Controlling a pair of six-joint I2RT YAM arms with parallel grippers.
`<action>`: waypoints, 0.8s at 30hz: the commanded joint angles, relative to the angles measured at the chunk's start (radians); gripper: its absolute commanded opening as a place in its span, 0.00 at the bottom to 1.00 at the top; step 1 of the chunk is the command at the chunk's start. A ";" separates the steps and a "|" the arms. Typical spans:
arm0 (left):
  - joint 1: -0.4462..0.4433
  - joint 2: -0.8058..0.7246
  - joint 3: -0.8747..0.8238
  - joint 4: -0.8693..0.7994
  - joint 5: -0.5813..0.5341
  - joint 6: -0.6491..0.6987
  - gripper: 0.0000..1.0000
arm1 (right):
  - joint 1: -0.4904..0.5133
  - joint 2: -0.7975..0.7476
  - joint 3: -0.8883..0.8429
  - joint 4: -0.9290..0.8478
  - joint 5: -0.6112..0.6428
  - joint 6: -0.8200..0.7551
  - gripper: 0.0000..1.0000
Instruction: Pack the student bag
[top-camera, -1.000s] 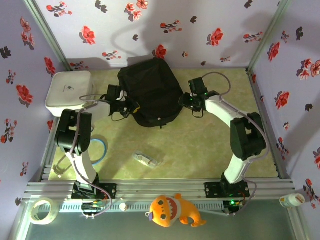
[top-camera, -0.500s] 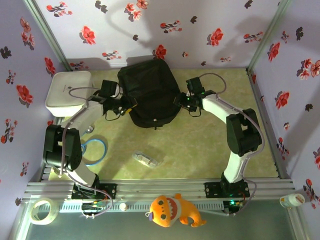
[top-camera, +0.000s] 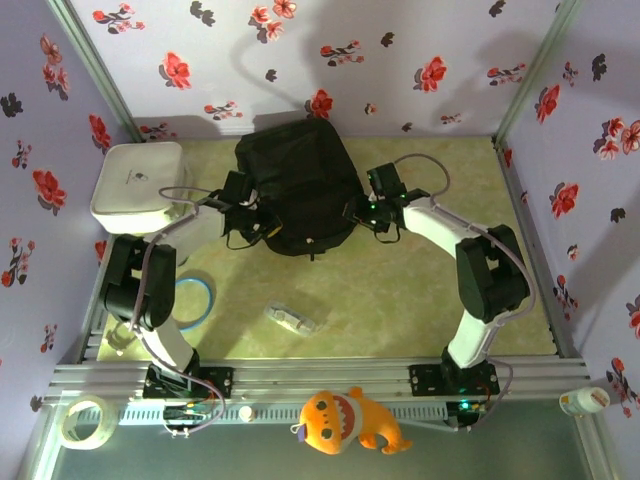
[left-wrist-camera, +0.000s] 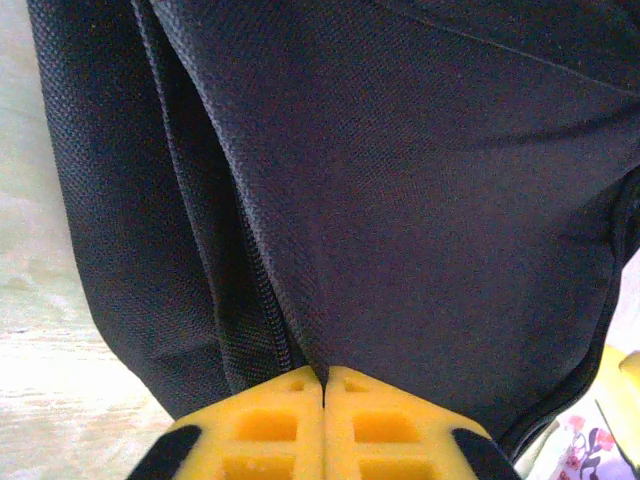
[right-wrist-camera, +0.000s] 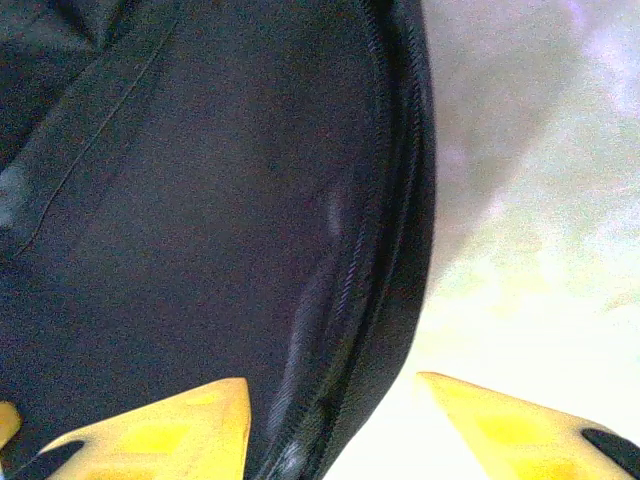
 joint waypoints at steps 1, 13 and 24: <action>-0.006 -0.002 0.038 -0.012 -0.032 0.008 0.00 | 0.048 -0.064 -0.019 -0.029 0.008 -0.010 0.45; -0.008 -0.091 0.034 0.000 0.012 0.014 0.00 | 0.305 -0.093 -0.053 0.002 0.026 -0.173 0.46; -0.007 -0.104 0.030 0.009 0.018 0.011 0.00 | 0.345 0.037 0.007 0.004 0.070 -0.254 0.47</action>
